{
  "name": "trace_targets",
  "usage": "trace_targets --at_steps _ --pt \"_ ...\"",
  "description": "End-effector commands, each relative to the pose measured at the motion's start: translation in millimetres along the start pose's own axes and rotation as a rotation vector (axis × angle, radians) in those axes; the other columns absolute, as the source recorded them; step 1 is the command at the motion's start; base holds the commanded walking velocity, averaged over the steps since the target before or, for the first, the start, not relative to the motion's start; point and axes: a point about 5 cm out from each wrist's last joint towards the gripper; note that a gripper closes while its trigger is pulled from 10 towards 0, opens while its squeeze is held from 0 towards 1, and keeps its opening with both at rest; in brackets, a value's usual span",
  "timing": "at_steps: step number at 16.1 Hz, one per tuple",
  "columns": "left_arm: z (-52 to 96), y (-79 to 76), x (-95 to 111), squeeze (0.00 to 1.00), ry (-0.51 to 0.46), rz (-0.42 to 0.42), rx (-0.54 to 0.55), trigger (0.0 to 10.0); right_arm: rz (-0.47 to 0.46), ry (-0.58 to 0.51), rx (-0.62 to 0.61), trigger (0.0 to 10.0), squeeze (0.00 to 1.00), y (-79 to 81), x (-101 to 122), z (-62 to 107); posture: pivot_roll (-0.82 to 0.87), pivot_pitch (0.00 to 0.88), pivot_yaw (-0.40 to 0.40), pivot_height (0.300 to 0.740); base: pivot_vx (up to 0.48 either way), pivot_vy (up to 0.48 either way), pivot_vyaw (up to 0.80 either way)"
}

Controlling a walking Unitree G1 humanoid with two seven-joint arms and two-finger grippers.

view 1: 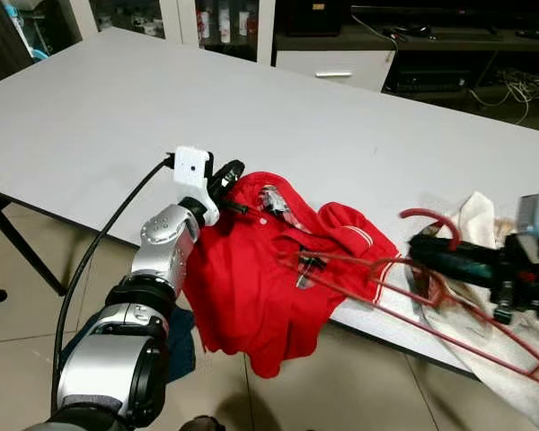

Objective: Hang hanger

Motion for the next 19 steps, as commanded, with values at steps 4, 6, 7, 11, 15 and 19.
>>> trace_targets --at_steps 4,6,7,11,15,19 --pt "0.8 -1.6 -6.9 0.0 0.055 -0.021 -0.022 10.0 0.047 0.11 -0.077 10.0 0.0 -9.8 -12.2 7.1 -0.02 0.133 -0.029 0.74 0.0 0.0 0.0" --pt "0.6 -3.6 -15.7 0.0 0.123 -0.006 -0.034 10.0 0.077 0.168 -0.106 10.0 0.0 -14.8 -19.0 7.7 -0.01 0.13 -0.025 0.74 0.0 0.0 0.0" --pt "2.1 -4.8 -26.2 0.0 0.189 0.025 -0.034 10.0 0.093 0.183 -0.118 10.0 0.0 -17.1 -20.6 7.3 -0.01 0.129 -0.023 0.74 0.0 0.0 0.0" --pt "3.5 -12.6 -48.5 0.0 0.317 0.276 -0.004 10.0 0.122 0.154 -0.097 10.0 0.0 -13.4 -15.9 4.8 -0.01 0.128 -0.015 0.74 0.0 0.0 0.0" --pt "-1.5 -26.6 -53.6 0.0 0.338 0.367 -0.022 10.0 0.114 0.143 -0.111 10.0 0.0 -9.8 -20.3 1.3 -0.02 0.126 0.004 0.74 0.0 0.0 0.0" --pt "-6.0 -18.4 -33.9 0.0 0.201 0.359 0.017 10.0 0.109 0.136 -0.12 10.0 0.0 -10.8 -22.5 -1.1 0.0 0.123 0.01 0.74 0.0 0.0 0.0"
Point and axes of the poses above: a point about 5 cm out from each wrist's last joint towards the gripper, its own z axis pointing back from the gripper into the wrist, its own x axis along the axis of the wrist's last joint, y = z × x, and after that the axes turned 3 degrees about z, right-handed
